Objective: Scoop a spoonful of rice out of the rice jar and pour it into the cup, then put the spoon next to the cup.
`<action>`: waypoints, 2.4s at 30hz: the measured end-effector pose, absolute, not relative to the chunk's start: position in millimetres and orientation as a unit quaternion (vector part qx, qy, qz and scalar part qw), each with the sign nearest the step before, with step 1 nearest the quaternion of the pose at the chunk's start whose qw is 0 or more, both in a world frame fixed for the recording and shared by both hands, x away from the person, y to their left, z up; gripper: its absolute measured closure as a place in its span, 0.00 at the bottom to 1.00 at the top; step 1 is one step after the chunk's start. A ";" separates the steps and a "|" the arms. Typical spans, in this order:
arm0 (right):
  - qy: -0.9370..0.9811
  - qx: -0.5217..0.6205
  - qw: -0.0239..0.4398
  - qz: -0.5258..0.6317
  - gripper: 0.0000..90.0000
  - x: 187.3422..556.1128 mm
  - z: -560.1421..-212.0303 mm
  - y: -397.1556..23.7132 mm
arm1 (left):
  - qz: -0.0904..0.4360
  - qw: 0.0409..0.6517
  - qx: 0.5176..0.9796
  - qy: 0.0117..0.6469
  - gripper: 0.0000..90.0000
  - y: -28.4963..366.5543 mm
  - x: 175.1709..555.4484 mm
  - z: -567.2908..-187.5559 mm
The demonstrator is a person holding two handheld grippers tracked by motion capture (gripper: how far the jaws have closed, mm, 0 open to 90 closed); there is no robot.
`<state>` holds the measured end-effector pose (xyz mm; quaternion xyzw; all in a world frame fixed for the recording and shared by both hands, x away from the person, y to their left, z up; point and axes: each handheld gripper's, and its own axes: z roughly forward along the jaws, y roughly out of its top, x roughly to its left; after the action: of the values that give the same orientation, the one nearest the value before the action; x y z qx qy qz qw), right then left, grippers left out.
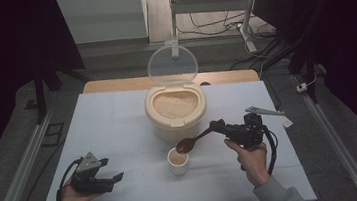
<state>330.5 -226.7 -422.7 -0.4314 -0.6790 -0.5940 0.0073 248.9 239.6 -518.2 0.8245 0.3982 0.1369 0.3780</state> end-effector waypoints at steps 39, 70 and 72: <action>-0.808 -0.336 0.042 -0.482 0.92 328.7 -401.1 -245.0 | 0.136 0.374 0.829 0.393 0.23 236.7 248.7 -519.1; -0.848 -0.342 0.037 -0.403 0.74 361.6 -462.4 -198.7 | 0.135 0.369 0.833 0.390 0.23 234.8 248.8 -520.3; -0.848 -0.342 0.018 -0.404 0.70 363.4 -470.0 -197.7 | 0.135 0.369 0.833 0.390 0.23 234.6 248.6 -520.3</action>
<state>363.4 -197.7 -470.0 -0.3416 -0.8484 -0.4040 0.0183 248.6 234.6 -520.3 0.8328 0.3898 0.1351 0.3692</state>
